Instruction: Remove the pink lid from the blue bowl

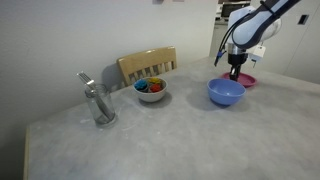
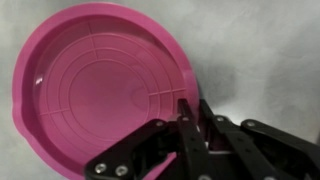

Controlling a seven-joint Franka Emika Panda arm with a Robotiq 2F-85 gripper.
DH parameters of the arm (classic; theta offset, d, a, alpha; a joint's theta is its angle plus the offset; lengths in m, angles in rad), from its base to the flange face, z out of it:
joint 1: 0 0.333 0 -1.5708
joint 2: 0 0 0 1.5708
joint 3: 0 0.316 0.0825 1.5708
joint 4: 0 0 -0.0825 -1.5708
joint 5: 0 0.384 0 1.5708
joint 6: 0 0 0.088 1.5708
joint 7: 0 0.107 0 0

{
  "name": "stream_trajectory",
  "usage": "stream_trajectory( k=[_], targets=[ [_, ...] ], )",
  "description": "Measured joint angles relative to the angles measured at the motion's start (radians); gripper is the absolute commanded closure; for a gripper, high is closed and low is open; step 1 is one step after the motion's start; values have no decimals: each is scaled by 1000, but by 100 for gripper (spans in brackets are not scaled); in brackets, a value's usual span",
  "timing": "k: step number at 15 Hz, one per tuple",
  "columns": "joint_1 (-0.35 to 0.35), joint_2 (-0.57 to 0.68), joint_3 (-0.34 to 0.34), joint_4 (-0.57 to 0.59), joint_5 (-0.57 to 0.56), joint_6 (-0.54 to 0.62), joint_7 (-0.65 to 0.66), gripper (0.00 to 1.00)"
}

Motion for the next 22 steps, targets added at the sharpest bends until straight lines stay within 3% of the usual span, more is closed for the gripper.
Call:
stream_trajectory(
  k=[8,17,22],
  targets=[
    [-4,-85,5,-26,-4,-17,-80,2],
    [-18,-412,47,-172,62,-284,-336,0],
    [-17,-485,40,-179,73,-401,-395,0]
  ],
)
